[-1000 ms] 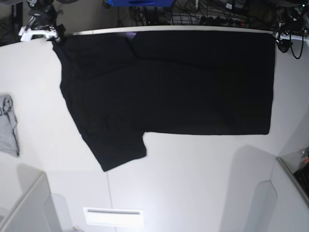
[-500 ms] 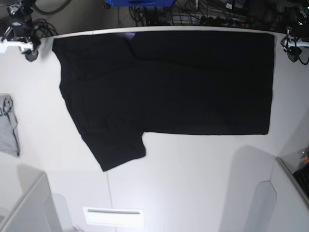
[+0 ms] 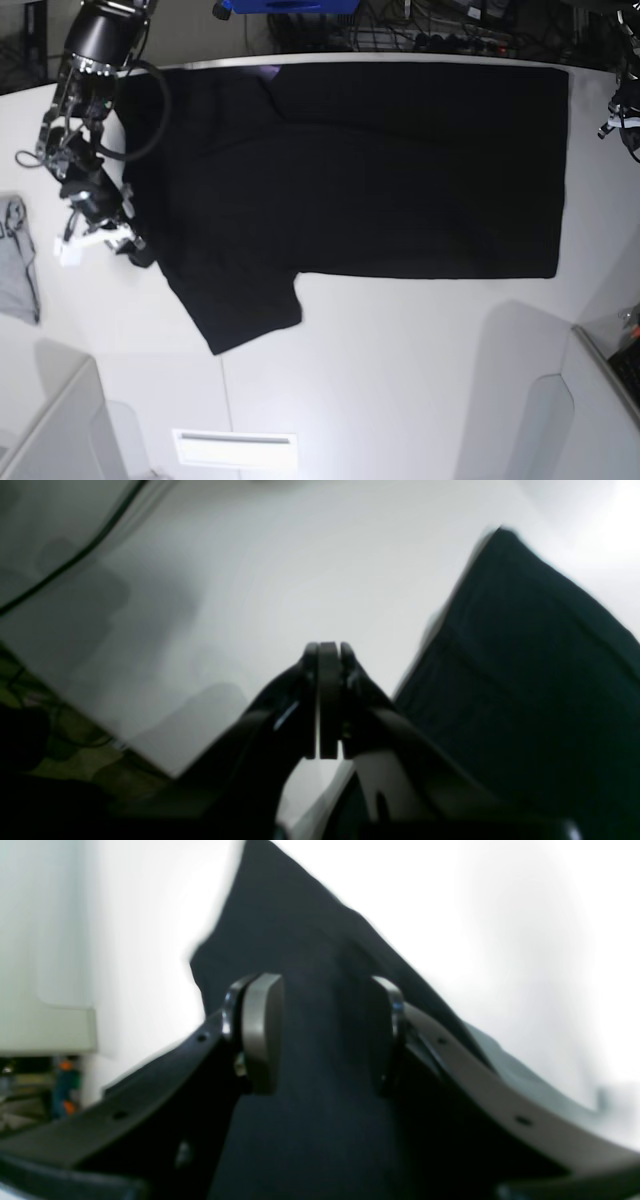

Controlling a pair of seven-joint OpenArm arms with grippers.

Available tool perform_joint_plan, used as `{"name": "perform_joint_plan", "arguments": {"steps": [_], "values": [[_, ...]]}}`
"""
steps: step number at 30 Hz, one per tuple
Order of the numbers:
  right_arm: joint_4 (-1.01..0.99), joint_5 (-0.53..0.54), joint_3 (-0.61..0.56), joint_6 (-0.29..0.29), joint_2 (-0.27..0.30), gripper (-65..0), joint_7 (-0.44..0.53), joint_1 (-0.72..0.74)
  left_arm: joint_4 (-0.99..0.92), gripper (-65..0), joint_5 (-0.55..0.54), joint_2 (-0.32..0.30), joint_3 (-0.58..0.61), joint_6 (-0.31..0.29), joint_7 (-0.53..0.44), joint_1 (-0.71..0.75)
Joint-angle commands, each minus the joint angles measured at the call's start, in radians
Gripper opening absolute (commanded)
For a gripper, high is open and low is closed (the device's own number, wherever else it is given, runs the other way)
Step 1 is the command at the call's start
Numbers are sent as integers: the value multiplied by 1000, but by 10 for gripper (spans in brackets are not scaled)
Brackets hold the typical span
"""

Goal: Fold the T-shirt properly
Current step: 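Move the right gripper to the sleeve and hem corner and grasp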

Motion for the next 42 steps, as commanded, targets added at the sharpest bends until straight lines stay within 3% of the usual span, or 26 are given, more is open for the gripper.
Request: {"name": "perform_joint_plan", "arguments": {"steps": [1, 10, 14, 16, 21, 28, 36, 42], "values": [[-9, 8, -14, 7, 31, -398, 12, 31, 17, -650, -6, -37, -10, -2, -22, 0], [-317, 7, -126, 7, 98, -389, 20, 279, 11, -650, -4, -92, 11, -2, -22, 0], [-475, 1, -198, 5, 120, -326, 49, 405, 11, -650, -3, -110, 65, -2, -22, 0], [-531, -52, -230, 5, 132, -309, 89, 448, 11, -650, -3, -110, 74, -2, -22, 0], [-701, -213, -298, 10, 127, -308, 120, 565, 10, -650, -3, -110, 71, -2, -22, 0], [-753, -223, -309, 11, 126, -308, 144, 611, 10, -650, -3, -110, 67, -2, -22, 0], [-755, -351, -310, 13, 52, -308, 146, 608, 10, -650, -3, -110, 67, -2, -22, 0], [-813, -366, -310, 13, 21, -308, 146, 605, 10, -650, -3, -110, 65, -2, -22, 9]]}}
